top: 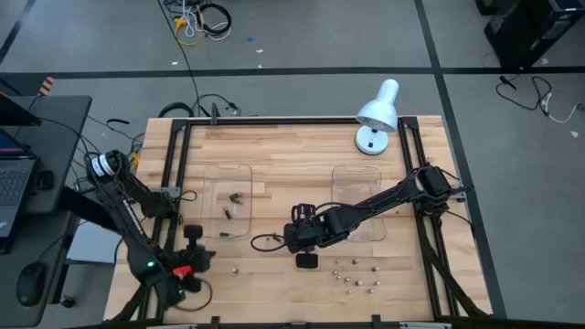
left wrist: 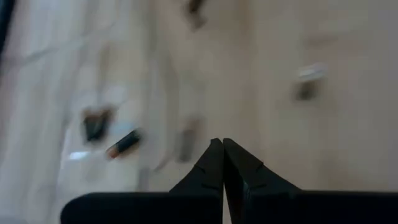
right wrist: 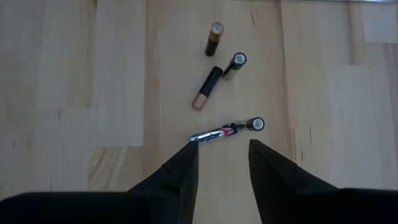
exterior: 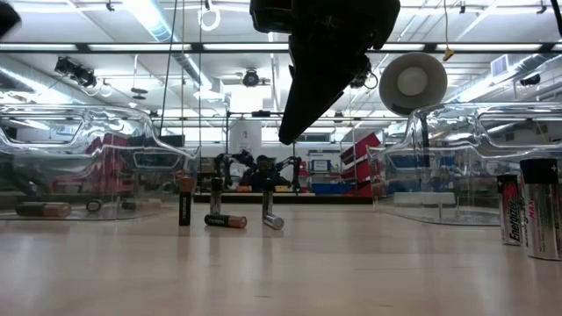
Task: Sort batteries
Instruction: Put the black battery into the left transparent bin
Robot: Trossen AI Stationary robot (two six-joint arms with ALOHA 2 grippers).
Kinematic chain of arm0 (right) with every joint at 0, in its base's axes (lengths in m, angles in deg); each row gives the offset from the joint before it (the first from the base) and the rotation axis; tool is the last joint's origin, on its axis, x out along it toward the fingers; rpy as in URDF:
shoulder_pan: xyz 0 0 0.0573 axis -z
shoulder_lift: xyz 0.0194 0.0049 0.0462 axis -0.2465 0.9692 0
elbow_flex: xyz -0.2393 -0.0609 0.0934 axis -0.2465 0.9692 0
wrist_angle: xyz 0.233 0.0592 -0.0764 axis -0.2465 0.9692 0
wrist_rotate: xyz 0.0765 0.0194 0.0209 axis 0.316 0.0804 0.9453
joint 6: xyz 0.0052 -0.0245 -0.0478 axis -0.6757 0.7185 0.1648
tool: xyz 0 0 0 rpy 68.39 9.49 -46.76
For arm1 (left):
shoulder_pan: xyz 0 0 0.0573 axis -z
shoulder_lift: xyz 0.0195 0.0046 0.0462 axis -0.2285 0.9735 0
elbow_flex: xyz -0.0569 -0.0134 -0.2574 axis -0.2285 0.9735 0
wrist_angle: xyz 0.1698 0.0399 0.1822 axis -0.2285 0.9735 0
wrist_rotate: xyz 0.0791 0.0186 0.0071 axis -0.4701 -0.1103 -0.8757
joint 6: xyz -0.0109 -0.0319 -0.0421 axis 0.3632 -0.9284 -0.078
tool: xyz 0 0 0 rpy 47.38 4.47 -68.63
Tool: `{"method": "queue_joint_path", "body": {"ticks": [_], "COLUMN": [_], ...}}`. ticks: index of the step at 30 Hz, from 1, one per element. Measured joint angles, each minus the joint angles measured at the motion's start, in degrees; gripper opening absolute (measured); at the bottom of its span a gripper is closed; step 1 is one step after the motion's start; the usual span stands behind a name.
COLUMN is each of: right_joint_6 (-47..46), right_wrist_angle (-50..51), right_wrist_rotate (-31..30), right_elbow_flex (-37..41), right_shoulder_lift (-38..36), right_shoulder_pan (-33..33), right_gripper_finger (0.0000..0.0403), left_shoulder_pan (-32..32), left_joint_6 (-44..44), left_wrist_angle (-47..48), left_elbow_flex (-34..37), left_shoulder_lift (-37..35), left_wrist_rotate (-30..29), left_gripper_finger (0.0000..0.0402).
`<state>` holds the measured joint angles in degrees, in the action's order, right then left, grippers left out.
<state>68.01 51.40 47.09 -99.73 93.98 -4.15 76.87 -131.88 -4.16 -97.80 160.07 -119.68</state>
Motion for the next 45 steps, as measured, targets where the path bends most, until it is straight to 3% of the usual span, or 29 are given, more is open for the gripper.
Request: {"method": "queue_joint_path", "body": {"ticks": [5,8,19,26,31,40,45], "right_joint_6": [0.04,0.04,-0.92,-1.07,-1.03,-0.94,-0.94], "right_wrist_angle": [0.01,0.01,-2.15,-3.43,-3.51,-3.66,-3.67], "right_wrist_rotate": [0.01,0.03,0.03,-1.70,-2.68,-2.96,-3.00], "right_elbow_flex": [0.00,0.00,0.00,0.00,0.00,0.00,0.00], "right_shoulder_lift": [0.00,0.00,0.00,0.00,0.00,0.00,0.00], "right_shoulder_pan": [0.00,-0.11,-2.14,-2.99,-2.95,-2.95,-2.95], "right_gripper_finger": [0.0127,0.0127,0.0127,0.0127,0.0127,0.0127,0.0127], "left_shoulder_pan": [2.25,2.08,2.05,1.65,0.27,-2.14,-2.69], "left_joint_6": [14.27,18.08,4.79,3.59,3.00,2.38,2.63], "left_wrist_angle": [-9.77,-16.34,-22.33,-25.00,-24.55,-24.54,-24.42], "left_elbow_flex": [-4.36,-3.87,-1.75,-1.75,-1.75,-1.75,-1.75], "left_shoulder_lift": [-0.02,-0.02,6.12,9.97,10.91,14.11,14.47], "left_wrist_rotate": [1.37,1.39,-2.43,-4.36,-4.68,-4.84,-5.36], "left_gripper_finger": [0.0003,0.0003,0.0003,0.0007,0.0044,0.0155,0.0183]}}
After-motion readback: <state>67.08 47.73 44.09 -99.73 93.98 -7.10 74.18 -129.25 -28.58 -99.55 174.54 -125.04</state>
